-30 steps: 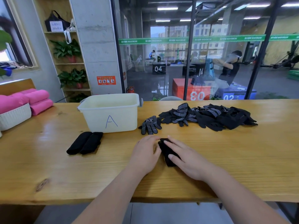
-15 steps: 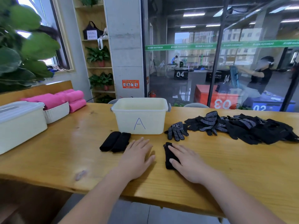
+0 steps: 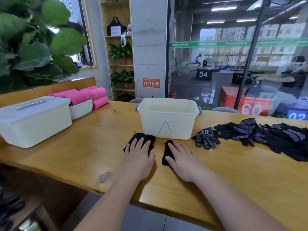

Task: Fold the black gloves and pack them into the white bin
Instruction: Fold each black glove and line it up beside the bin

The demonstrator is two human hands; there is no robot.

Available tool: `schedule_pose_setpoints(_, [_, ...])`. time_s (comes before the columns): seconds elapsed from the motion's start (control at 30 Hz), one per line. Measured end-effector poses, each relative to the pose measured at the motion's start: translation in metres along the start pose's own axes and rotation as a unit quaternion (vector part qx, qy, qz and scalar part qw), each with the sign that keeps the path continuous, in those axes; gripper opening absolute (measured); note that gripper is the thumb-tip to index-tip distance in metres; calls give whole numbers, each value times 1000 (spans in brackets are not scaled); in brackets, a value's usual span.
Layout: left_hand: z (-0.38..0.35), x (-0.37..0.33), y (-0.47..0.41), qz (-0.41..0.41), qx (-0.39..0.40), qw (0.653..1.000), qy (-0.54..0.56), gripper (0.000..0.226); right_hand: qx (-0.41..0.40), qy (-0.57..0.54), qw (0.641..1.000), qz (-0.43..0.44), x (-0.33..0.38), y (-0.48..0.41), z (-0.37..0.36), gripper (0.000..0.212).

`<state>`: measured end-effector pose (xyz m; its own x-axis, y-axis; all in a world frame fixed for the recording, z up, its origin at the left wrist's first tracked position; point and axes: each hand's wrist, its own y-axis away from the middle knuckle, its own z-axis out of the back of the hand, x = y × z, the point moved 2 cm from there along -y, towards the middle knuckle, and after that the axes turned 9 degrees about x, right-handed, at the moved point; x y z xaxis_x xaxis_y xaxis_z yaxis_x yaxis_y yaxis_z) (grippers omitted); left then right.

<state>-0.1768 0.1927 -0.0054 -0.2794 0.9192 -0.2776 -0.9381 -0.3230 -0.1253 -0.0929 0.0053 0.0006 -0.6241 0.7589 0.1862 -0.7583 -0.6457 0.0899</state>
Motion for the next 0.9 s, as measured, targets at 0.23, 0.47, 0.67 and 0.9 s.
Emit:
schedule_pose_setpoints(0.23, [-3,4,-7,-3,-22,999,33,56,-9,6,1000,-8,26,-38,-4,70])
schedule_pose_setpoints(0.47, [-2,4,-8,-1,-25,998,65,55,-3,6,1000,-14,36,-57,-4,69])
schedule_pose_setpoints(0.67, [0,5,-8,-7,-30,997,73,57,7,-9,1000,-15,37,-59,-1,70])
schedule_pose_setpoints(0.9, [1,3,-6,-42,-57,996,51,64,-10,-48,999,-12,24,-39,9,69])
